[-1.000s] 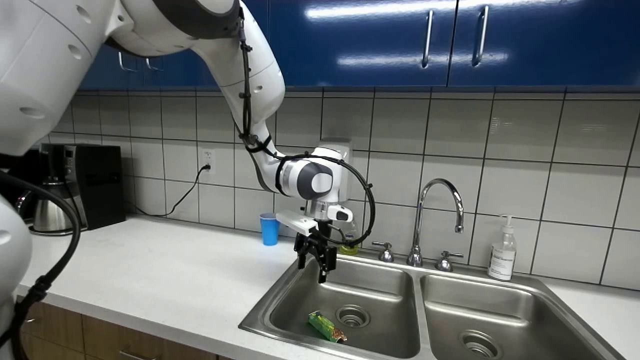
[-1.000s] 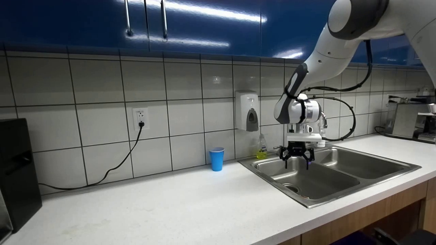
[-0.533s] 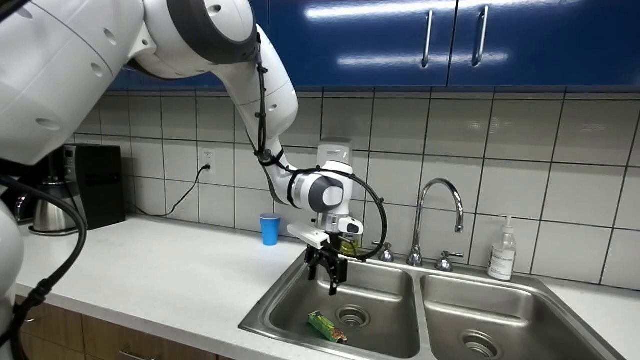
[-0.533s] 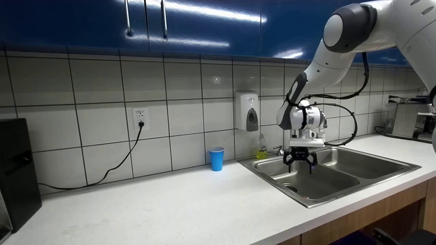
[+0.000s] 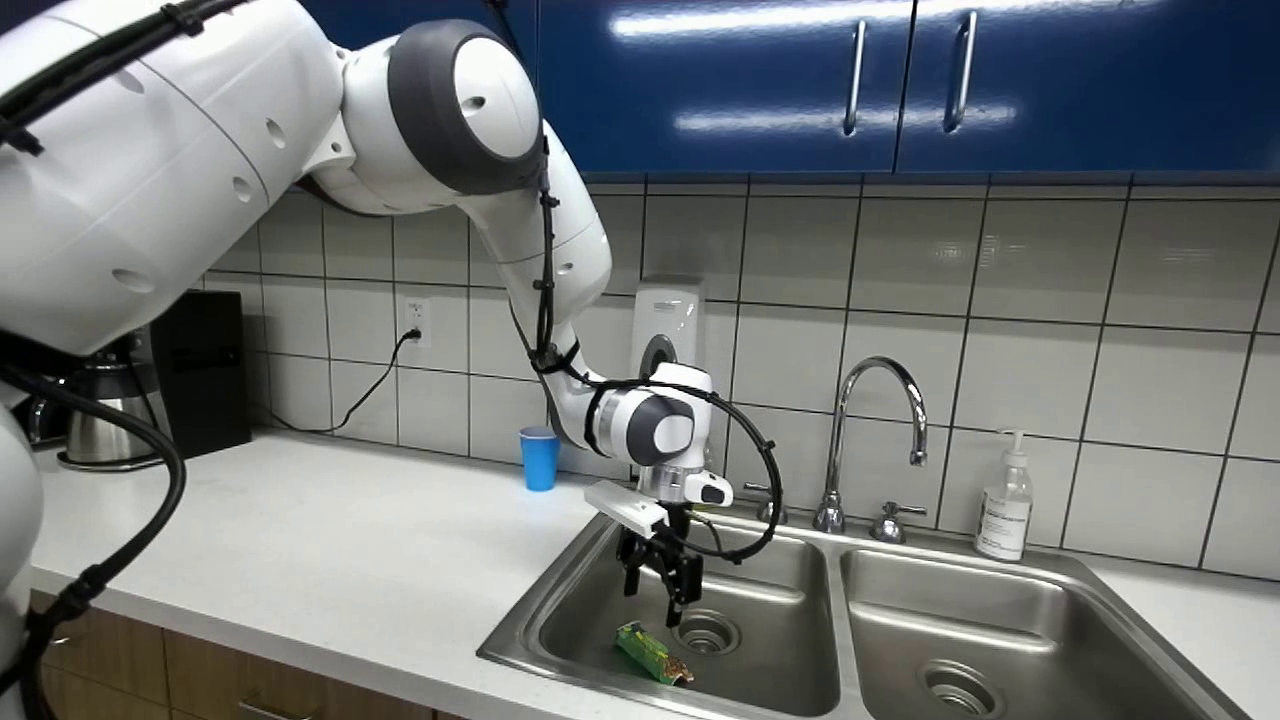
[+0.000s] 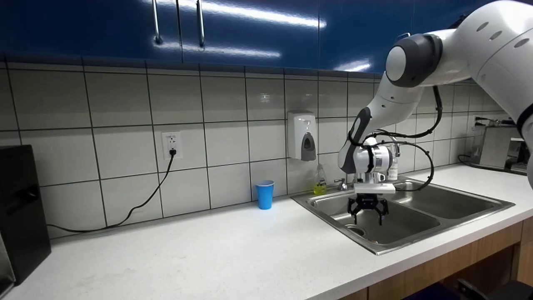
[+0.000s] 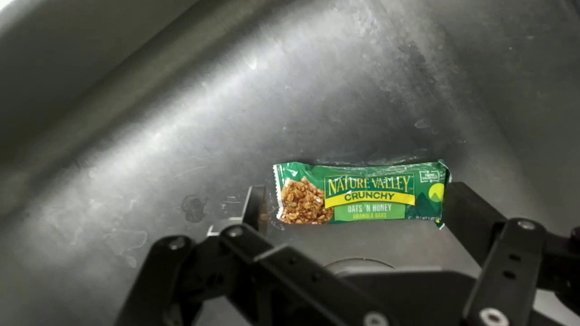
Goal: Remove the green packet out of the sink
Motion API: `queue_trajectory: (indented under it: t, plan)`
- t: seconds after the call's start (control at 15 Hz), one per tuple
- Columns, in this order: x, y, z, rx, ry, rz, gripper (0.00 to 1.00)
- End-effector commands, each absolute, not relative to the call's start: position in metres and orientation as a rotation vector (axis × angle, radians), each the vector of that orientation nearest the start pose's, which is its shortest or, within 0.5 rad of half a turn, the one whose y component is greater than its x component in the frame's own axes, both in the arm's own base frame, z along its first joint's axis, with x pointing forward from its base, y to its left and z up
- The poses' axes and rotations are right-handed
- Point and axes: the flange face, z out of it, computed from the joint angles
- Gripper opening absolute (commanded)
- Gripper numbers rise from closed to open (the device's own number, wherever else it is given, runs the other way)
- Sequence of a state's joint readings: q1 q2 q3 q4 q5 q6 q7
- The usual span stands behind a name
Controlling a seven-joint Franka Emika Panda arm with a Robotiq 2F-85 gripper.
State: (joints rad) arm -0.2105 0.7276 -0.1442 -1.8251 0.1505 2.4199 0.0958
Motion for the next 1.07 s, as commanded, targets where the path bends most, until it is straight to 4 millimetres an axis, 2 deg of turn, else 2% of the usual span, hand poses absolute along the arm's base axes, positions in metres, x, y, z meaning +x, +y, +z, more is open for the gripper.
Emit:
queue_trajectory:
  t: [0.0,0.33,0.87,1.0]
  plan:
    - [0.6015,-0.2224,0.1131,-3.027,0.798,0.180,1.00]
    - [0.5989,-0.2175,0.1056,-3.023,0.826,0.198,1.00]
    - [0.6006,-0.2179,0.1066,-3.023,0.825,0.192,1.00]
    - [0.5997,-0.2152,0.1080,-3.069,0.751,0.204,1.00]
